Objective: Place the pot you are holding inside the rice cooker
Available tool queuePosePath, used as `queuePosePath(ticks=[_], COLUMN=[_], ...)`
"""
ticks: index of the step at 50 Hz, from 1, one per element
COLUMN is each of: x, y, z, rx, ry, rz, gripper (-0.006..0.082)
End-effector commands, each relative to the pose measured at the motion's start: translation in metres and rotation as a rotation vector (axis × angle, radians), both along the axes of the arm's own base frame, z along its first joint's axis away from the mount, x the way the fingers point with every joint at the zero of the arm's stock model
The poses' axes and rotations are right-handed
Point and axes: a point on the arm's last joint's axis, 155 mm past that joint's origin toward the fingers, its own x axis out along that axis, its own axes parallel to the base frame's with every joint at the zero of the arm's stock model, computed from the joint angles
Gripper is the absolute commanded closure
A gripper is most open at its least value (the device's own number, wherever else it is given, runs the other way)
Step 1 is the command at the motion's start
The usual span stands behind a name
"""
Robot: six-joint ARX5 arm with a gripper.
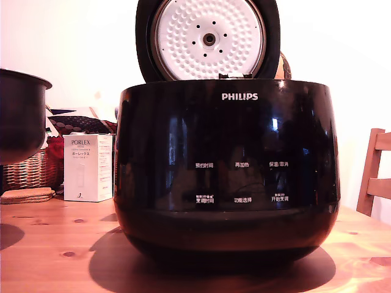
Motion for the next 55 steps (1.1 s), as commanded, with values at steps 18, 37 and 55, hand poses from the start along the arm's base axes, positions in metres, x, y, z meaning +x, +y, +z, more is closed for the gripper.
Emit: queuePosePath(ticks=[18,37,55], x=[0.000,-0.018,-0.045], y=[0.001,-0.047,-0.102], z=[0.025,0.089,0.144], rx=[-0.010,-0.170,-0.317], ry=[-0.039,-0.084,-0.161], rz=[0.007,-0.071,-0.258], gripper=[0.0789,0.0789,0.0789])
